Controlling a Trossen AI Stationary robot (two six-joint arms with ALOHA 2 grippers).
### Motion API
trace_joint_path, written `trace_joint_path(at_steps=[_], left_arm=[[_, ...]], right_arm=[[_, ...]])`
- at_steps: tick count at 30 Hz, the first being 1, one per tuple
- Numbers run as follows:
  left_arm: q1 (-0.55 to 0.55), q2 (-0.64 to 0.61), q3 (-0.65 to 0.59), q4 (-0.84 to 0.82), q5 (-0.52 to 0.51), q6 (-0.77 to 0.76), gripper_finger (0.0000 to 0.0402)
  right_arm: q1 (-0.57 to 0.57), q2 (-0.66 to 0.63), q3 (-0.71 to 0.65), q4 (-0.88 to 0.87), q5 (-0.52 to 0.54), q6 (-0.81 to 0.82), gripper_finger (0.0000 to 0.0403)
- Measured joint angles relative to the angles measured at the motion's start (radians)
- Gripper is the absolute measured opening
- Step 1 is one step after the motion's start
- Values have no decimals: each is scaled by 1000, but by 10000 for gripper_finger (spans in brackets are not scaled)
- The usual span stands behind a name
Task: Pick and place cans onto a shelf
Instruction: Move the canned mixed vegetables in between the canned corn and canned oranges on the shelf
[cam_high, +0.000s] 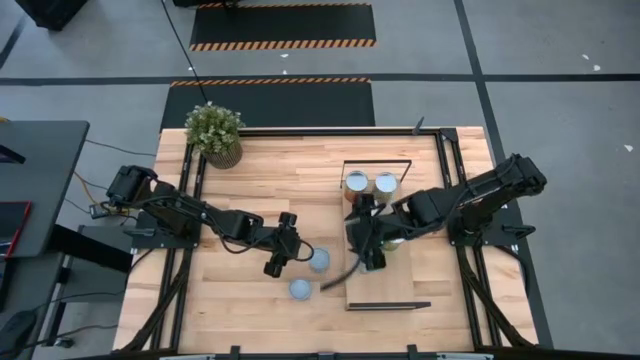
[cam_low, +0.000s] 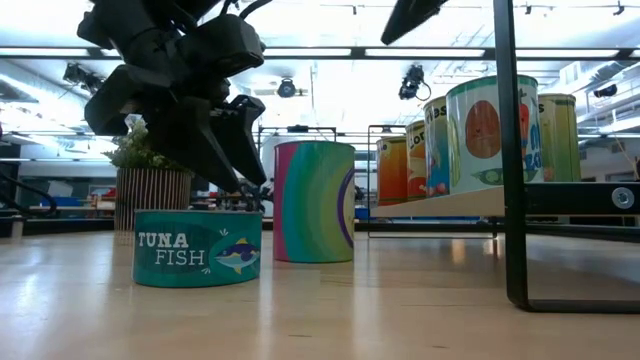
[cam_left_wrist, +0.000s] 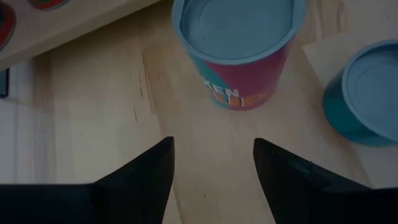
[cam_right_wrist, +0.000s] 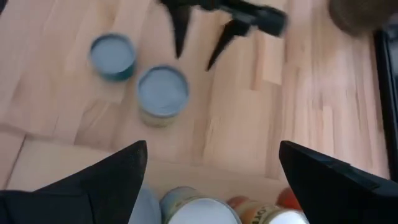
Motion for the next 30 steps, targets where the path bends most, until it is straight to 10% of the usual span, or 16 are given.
trace_joint_path(at_steps=[30], left_arm=[[0, 1, 0, 18, -26, 13, 222]], right_arm=[[62, 58, -27, -55, -106, -178, 373]])
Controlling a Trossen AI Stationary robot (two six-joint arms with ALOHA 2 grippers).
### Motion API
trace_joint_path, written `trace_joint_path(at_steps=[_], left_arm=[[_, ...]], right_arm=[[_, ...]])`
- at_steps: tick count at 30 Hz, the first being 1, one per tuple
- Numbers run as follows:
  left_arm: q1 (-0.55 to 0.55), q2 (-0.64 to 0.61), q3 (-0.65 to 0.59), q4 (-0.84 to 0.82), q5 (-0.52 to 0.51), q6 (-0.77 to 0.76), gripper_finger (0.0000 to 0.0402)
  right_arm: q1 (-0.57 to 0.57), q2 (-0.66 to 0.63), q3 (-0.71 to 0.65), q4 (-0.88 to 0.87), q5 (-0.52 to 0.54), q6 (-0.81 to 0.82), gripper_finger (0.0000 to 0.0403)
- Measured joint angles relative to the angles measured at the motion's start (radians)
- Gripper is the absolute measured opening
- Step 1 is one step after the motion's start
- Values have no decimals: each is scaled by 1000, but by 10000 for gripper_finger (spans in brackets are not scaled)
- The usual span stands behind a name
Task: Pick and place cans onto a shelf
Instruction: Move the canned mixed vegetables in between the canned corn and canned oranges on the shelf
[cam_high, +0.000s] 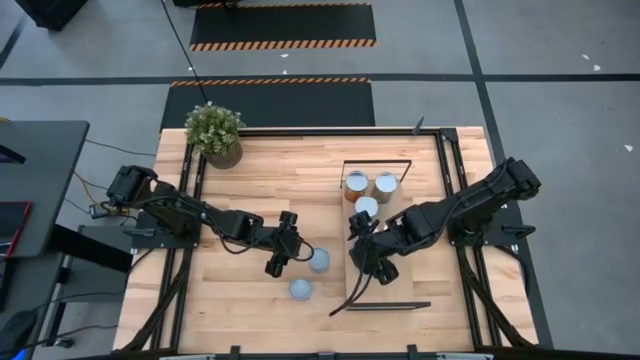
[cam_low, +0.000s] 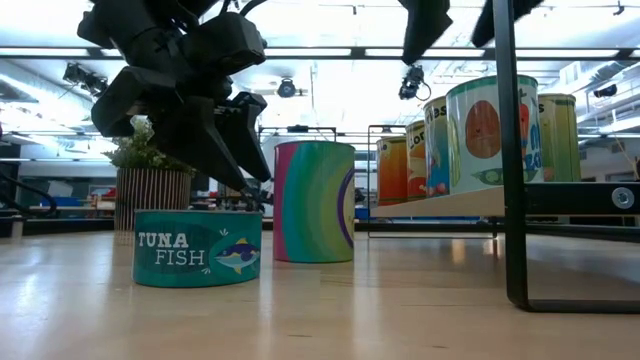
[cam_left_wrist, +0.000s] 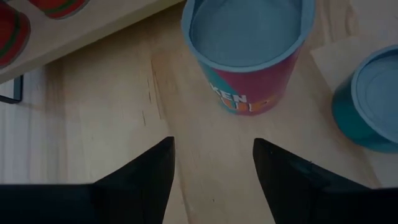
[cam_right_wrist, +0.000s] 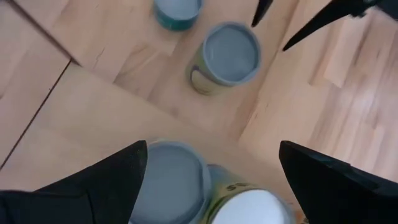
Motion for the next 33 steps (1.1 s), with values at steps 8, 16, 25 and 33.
trace_joint_path(at_steps=[8, 16, 25, 33], left_arm=[[0, 0, 0, 9, 0, -7, 222], [0, 0, 0, 6, 117, -48, 222], [17, 0, 0, 7, 136, -48, 222], [37, 0, 0, 16, 265, -132, 222]], right_arm=[[10, -3, 0, -11, 8, 8, 373], [28, -2, 1, -12, 1, -45, 373], [35, -2, 2, -7, -28, -206, 373], [75, -2, 2, -117, -53, -295, 372]])
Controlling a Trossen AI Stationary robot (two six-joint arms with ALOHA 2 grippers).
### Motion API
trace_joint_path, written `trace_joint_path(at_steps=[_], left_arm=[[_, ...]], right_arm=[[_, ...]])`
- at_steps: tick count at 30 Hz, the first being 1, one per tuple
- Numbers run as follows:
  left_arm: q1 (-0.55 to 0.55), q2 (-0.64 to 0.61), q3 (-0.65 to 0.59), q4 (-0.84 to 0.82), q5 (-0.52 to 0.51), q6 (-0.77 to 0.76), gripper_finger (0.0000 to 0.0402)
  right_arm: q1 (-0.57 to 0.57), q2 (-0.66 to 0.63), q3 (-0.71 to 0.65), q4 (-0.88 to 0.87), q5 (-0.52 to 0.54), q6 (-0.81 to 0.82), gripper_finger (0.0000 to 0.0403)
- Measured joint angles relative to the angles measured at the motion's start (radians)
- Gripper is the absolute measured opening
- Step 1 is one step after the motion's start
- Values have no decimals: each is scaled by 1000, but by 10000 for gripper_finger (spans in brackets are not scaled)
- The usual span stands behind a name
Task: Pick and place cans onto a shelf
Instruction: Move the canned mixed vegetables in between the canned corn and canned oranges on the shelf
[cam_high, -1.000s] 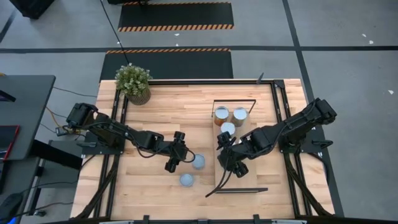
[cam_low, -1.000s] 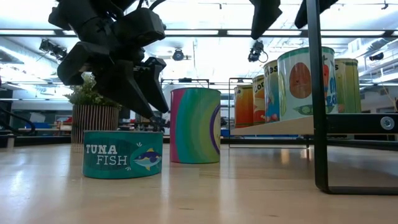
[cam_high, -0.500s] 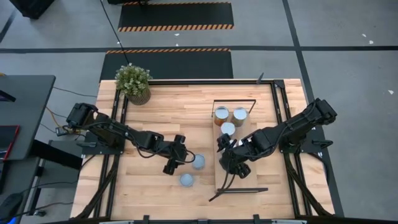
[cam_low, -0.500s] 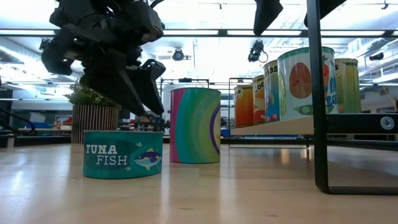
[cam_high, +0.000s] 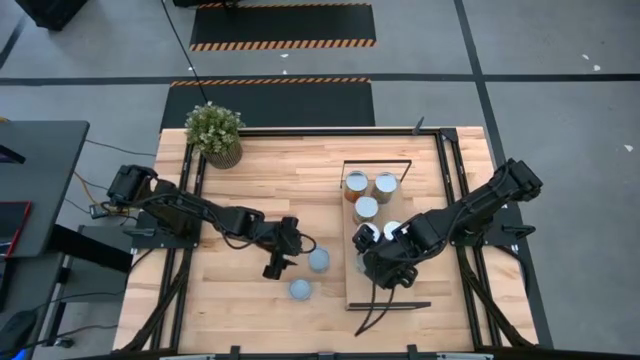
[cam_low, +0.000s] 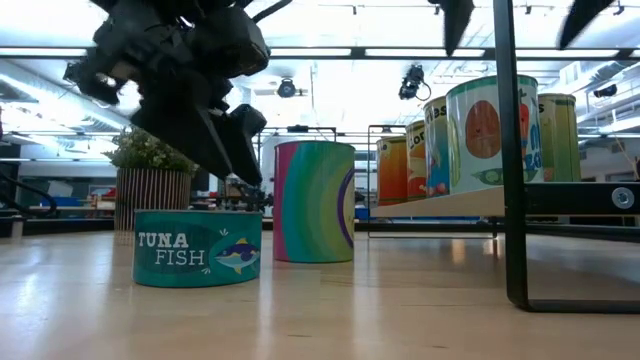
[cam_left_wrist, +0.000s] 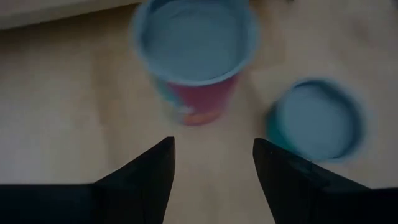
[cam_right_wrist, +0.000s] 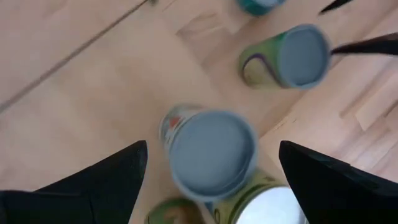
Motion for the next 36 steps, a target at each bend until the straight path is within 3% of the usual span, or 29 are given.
trace_joint_path(at_steps=[6, 15, 19, 24, 30, 36], left_arm=[[26, 0, 0, 47, 144, -133, 222], [24, 0, 0, 56, 131, -328, 222], [23, 0, 0, 79, 108, -385, 222], [22, 0, 0, 139, 84, -415, 222], [23, 0, 0, 212, 50, -478, 222], [15, 0, 0, 246, 5, -500, 222]], right_arm=[[20, 0, 0, -55, 52, -161, 372], [21, 0, -20, -12, 114, -526, 372], [17, 1, -48, -10, 115, -597, 372], [1, 2, -57, -1, 101, -612, 372], [-28, 2, -57, 56, -42, -501, 372], [-48, 15, -56, 54, -88, -467, 372]])
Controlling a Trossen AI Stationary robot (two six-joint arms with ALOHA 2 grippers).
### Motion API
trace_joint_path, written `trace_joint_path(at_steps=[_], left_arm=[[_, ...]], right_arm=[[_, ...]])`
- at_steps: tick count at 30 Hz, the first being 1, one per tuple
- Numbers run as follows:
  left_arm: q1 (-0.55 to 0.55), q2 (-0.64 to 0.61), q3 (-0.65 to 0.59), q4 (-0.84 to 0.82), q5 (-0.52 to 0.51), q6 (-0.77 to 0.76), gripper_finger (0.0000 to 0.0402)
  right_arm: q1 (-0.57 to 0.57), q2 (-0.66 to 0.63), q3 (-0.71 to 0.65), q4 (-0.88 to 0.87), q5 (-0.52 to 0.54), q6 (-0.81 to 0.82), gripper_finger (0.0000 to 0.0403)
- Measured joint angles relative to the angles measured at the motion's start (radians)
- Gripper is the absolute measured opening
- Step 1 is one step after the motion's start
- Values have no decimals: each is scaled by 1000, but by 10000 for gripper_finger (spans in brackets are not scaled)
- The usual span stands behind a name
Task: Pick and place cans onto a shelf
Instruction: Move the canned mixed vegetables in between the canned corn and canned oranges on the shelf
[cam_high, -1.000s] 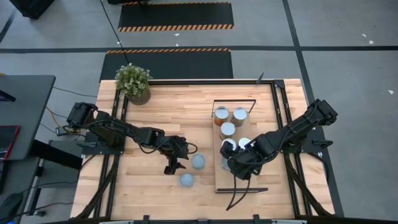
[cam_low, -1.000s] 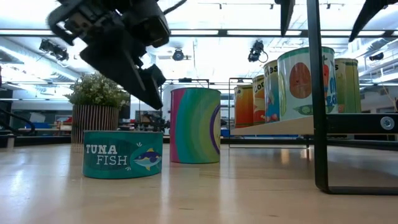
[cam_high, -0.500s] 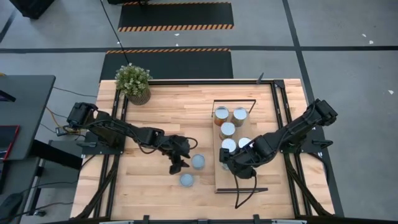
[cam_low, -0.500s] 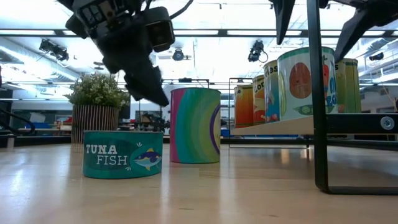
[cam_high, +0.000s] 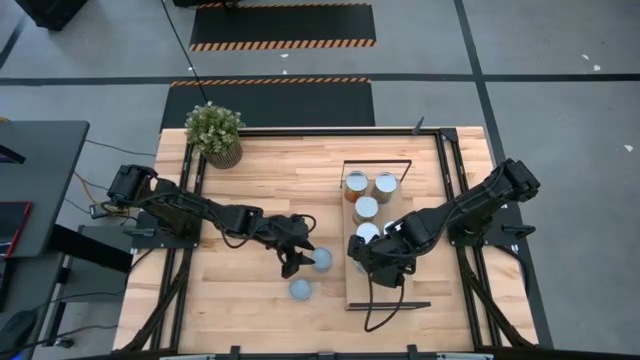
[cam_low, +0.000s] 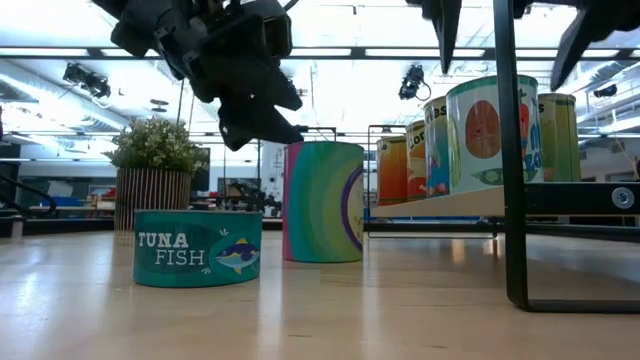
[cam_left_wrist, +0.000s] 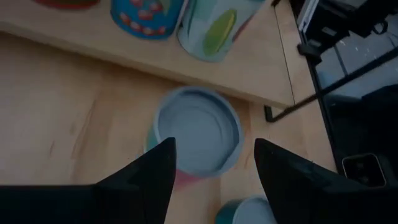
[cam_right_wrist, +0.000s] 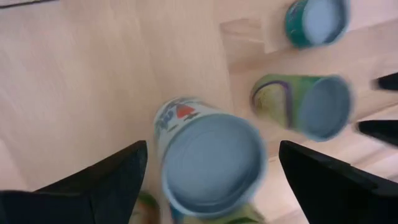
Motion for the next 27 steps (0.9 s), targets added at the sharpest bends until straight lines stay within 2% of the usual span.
trace_joint_path(at_steps=[3, 6, 12, 20, 27], left_arm=[[-18, 0, 0, 27, -48, 7, 222], [-40, 0, 0, 43, -93, 7, 222], [-86, 0, 0, 43, -135, 6, 222], [-116, 0, 0, 39, -145, 6, 222], [-116, 0, 0, 39, -145, 6, 222]], right_arm=[[-8, 34, 0, -9, -2, 25, 372], [-8, 58, 2, 10, 51, 23, 372], [-4, 64, 2, 20, 69, 25, 372], [51, 63, 2, -28, 131, 131, 372], [158, 64, -2, -111, 233, 238, 372]])
